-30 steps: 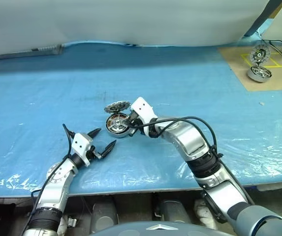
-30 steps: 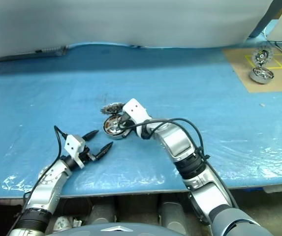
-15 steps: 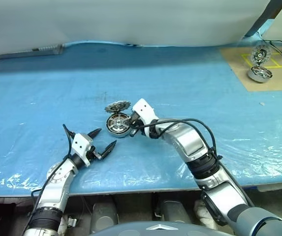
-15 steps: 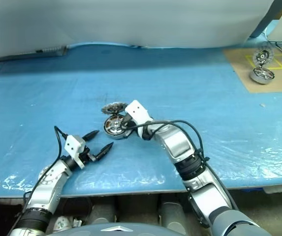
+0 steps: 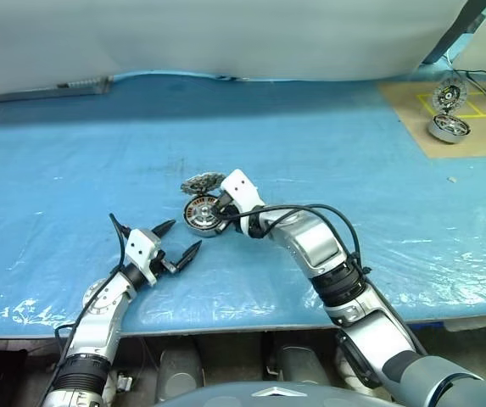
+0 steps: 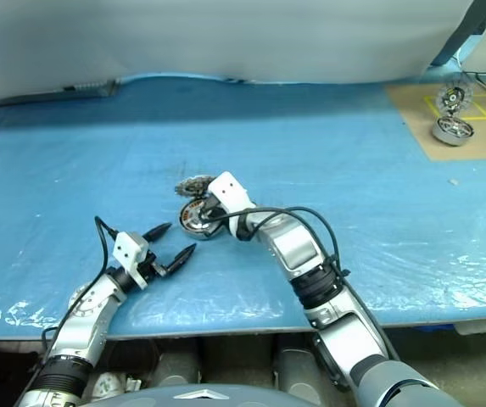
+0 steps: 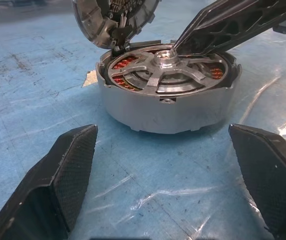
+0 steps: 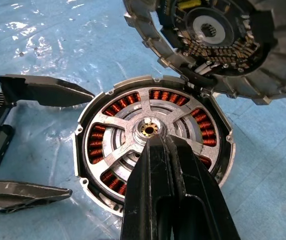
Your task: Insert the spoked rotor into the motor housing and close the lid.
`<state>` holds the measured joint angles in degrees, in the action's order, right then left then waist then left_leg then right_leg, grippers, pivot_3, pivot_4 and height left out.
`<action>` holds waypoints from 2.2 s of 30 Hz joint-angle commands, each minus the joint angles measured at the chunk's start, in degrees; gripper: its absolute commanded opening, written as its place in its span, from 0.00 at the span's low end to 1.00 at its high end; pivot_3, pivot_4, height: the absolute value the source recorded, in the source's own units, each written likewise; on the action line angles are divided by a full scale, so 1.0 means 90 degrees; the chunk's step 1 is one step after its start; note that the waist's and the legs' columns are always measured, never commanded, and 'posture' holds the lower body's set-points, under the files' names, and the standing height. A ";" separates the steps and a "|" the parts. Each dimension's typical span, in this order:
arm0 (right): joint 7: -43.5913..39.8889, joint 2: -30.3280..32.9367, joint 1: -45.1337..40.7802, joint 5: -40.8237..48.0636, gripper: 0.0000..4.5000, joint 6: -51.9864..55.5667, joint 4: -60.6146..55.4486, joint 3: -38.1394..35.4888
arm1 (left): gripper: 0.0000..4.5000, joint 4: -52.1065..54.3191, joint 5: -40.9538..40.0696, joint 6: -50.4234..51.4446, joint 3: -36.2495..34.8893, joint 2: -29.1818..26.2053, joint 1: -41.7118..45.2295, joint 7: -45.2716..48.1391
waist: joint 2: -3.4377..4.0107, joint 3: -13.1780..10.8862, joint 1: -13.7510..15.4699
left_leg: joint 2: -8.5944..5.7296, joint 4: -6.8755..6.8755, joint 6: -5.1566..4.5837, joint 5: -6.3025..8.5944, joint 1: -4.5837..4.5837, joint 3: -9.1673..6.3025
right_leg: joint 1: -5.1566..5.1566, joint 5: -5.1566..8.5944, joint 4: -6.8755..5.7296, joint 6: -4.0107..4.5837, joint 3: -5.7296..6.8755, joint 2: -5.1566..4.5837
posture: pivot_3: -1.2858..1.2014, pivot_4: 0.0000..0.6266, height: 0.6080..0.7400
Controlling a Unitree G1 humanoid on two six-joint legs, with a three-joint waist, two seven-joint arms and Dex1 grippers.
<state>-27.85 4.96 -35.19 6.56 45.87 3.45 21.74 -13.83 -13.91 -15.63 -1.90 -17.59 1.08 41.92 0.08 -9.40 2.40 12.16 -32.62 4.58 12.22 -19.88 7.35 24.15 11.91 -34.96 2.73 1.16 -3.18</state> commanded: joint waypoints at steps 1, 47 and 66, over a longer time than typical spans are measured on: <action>-0.0056 -0.0053 0.0047 -0.0104 0.00 -0.0140 0.0105 0.0181 | 1.00 0.0022 0.0048 0.0004 0.0062 0.0053 0.0013 -0.0071 | 0.0000 0.0000 -0.0002 | 0.0000 -0.0001 0.0000 0.0000 0.0002 0.0000 | -0.0002 0.0000 0.0000 0.0000 -0.0001 0.0000 | 0.52 0.24 1.00; -0.2712 -0.0467 -0.3768 -0.0213 0.00 -0.4271 0.6122 -0.1278 | 1.00 0.0838 0.0006 0.0506 0.0153 -0.0053 -0.0234 -0.0199 | 0.0001 -0.0001 -0.0009 | 0.0065 -0.0019 -0.0022 -0.0004 -0.0023 0.0070 | 0.0081 0.0028 -0.0070 0.0059 0.0015 0.0007 | 0.52 0.24 1.00; -0.3193 -0.0741 -0.1771 -0.0137 0.00 -0.2699 0.3495 -0.1033 | 1.00 0.0792 -0.0011 0.0507 0.0151 -0.0074 -0.0195 -0.0185 | 0.0000 -0.0001 -0.0007 | 0.0075 -0.0041 -0.0026 0.0009 -0.0019 0.0089 | 0.0089 0.0029 -0.0089 0.0061 0.0009 0.0008 | 0.52 0.24 1.00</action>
<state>-57.46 -0.95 -51.38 4.34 20.55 38.78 12.08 -8.06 -13.53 -10.70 -0.30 -17.92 -0.70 39.89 0.08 -9.41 2.34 12.84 -32.98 4.41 12.26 -20.03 8.15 24.95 12.18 -35.77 3.28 1.24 -3.11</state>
